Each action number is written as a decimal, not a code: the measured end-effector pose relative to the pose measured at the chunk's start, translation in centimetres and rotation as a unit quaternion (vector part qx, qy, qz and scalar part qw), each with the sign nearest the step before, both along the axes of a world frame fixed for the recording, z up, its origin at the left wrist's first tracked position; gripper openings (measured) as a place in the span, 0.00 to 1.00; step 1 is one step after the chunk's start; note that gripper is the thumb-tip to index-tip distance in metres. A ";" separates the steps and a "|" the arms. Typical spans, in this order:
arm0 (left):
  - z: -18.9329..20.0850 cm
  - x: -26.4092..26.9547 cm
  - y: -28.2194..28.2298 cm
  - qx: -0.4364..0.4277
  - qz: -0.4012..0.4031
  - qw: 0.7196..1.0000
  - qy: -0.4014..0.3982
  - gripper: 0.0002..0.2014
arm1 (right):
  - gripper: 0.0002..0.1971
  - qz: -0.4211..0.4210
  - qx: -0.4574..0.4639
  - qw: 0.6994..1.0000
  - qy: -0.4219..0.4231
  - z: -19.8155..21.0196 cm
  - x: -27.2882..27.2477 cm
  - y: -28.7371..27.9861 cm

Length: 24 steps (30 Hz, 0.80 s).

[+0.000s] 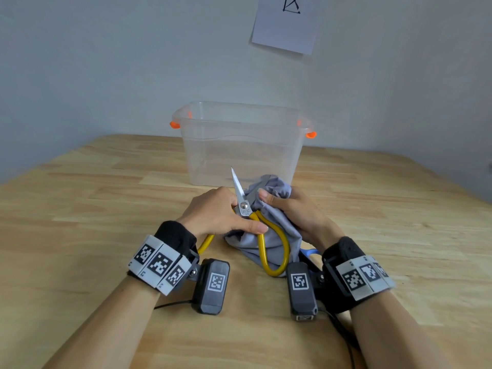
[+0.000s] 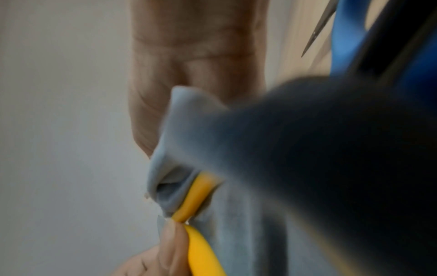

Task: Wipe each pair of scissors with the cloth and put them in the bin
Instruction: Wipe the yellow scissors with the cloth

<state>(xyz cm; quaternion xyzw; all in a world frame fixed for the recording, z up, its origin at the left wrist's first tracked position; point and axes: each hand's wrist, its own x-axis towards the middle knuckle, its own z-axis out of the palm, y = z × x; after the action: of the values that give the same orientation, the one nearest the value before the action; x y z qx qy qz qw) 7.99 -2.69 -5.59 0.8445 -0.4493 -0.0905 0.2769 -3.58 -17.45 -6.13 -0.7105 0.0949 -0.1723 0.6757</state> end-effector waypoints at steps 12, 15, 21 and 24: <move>-0.3 0.3 -0.1 0.019 -0.004 1.000 -0.001 0.52 | 0.11 -0.079 -0.027 0.996 -0.038 -0.6 0.8 0.3; -0.2 0.3 -0.1 0.026 -0.009 1.000 -0.004 0.55 | 0.12 -0.102 0.009 0.993 -0.051 -0.6 0.8 0.2; 0.0 -0.3 0.0 0.034 -0.016 0.999 -0.011 0.45 | 0.11 -0.172 0.050 0.981 -0.073 -0.9 1.4 -0.3; 0.1 -0.5 0.1 0.034 -0.004 0.999 -0.011 0.42 | 0.09 -0.216 0.117 0.963 -0.108 -0.9 1.1 -1.7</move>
<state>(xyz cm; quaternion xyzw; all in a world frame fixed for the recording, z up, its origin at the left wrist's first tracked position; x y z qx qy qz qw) 7.50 -2.56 -5.47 0.8526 -0.4524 -0.0972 0.2428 -2.44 -19.20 -7.07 -0.5659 0.1917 -0.3776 0.7075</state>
